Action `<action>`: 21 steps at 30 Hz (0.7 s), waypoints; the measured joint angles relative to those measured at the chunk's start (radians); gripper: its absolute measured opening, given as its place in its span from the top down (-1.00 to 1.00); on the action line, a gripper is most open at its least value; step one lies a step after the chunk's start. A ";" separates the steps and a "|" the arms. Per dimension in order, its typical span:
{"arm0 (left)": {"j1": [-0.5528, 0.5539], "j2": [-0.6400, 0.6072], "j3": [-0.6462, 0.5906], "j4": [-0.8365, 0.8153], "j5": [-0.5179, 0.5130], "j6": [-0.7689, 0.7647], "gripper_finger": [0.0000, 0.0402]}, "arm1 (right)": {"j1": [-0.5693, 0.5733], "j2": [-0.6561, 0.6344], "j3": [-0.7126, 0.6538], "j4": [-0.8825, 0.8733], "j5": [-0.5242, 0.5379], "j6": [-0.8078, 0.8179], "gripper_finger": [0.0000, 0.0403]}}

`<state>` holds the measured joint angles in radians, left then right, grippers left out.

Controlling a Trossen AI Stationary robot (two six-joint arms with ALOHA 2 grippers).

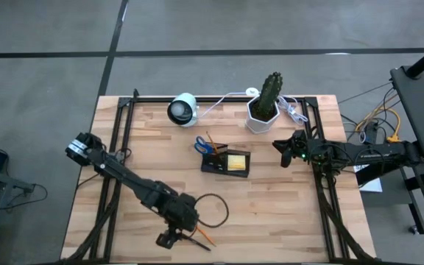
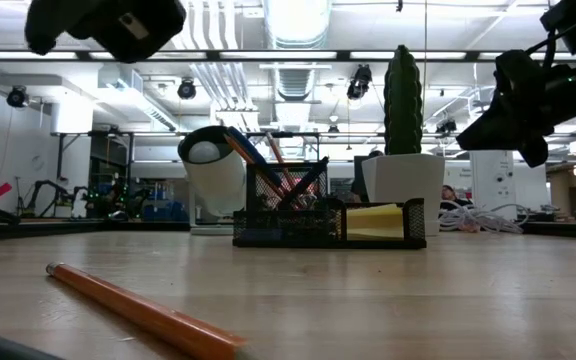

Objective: Pick and place office supplies into organizer
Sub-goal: Put the black pen into the black desk organizer

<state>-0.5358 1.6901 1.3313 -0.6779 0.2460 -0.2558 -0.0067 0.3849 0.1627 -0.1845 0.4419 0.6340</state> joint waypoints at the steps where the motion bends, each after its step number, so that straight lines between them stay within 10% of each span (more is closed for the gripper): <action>1: -0.001 0.004 0.001 -0.002 0.001 -0.002 -0.20 | 0.000 0.002 0.000 -0.001 0.000 0.004 0.73; 21: -0.031 0.016 0.079 0.013 -0.102 -0.183 -0.20 | 0.000 0.091 0.000 0.000 -0.032 0.185 0.73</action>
<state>-0.5671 1.7058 1.4102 -0.6649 0.1441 -0.4386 -0.0067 0.4758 0.1623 -0.1845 0.4097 0.8189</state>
